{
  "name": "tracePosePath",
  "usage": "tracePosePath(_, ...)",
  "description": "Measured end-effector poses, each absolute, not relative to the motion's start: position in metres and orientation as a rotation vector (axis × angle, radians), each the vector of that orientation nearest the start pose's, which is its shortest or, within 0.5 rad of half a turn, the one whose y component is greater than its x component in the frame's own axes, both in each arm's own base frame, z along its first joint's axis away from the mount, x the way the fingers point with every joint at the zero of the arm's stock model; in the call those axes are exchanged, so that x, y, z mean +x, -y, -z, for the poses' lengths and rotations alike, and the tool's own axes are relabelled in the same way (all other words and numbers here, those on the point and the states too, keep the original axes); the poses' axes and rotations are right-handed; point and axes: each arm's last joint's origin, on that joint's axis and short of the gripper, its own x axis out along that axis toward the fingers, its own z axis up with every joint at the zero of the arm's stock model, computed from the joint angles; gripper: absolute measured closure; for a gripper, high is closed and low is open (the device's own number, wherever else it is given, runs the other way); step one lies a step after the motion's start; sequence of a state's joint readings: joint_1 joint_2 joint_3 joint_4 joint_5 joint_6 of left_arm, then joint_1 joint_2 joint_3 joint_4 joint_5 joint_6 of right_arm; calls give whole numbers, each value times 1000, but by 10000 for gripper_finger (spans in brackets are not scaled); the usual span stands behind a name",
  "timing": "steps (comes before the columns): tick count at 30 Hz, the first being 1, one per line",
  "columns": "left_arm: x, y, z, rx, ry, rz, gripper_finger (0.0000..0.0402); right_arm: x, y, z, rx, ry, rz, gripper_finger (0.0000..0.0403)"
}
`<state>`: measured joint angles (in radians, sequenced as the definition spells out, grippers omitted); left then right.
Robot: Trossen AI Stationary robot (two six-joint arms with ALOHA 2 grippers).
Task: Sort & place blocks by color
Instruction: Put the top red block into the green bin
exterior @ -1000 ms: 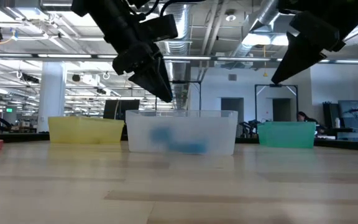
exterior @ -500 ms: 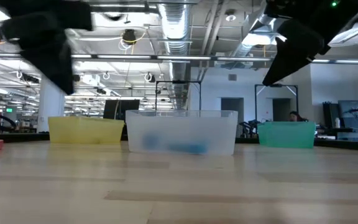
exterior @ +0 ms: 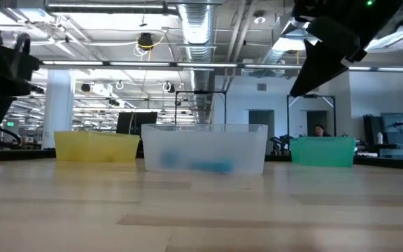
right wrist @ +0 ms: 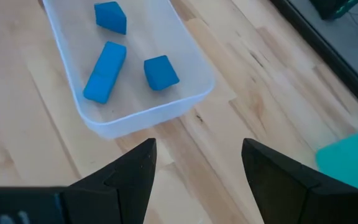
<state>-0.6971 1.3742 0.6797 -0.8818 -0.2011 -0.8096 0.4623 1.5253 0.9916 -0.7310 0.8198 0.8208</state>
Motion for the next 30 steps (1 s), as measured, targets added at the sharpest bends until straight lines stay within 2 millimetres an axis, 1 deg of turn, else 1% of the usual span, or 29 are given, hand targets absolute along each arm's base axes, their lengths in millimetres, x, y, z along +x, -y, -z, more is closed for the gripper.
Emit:
tracePosePath(3, 156, 124, -160, 97, -1464, -67, 165, 258, -101, -211, -15, -802, 668, 143)
tracePosePath(6, 155, 123, -163, 99, -1519, -35, 172, 258, -101, -211, -17, -804, 667, 143)
tracePosePath(7, 154, 122, -164, 75, -1536, -69, 172, 258, -101, -211, -18, -804, 666, 143)
tracePosePath(8, 153, 120, -165, 26, -1545, -140, 173, 258, -102, -211, -17, -805, 662, 143)
tracePosePath(10, 153, 114, -167, -117, -1508, -396, 172, 257, -104, -210, -18, -807, 654, 143)
tracePosePath(13, 150, 104, -169, -382, -1347, -833, 170, 256, -105, -211, -11, -802, 653, 143)
tracePosePath(14, 150, 104, -170, -492, -1280, -938, 170, 256, -105, -210, -2, -800, 657, 143)
tracePosePath(15, 150, 107, -169, -593, -1220, -1002, 170, 256, -105, -210, 8, -797, 661, 143)
tracePosePath(17, 152, 114, -167, -718, -1140, -1036, 170, 256, -105, -210, 20, -793, 666, 143)
tracePosePath(19, 154, 120, -163, -758, -1126, -1036, 170, 256, -105, -210, 32, -797, 664, 143)
tracePosePath(22, 155, 124, -155, -749, -1161, -1058, 170, 256, -105, -210, 37, -800, 662, 143)
tracePosePath(27, 156, 126, -140, -720, -1307, -1145, 170, 257, -105, -210, 39, -799, 661, 143)
tracePosePath(30, 159, 126, -134, -686, -1326, -1158, 173, 257, -105, -210, 39, -799, 661, 143)
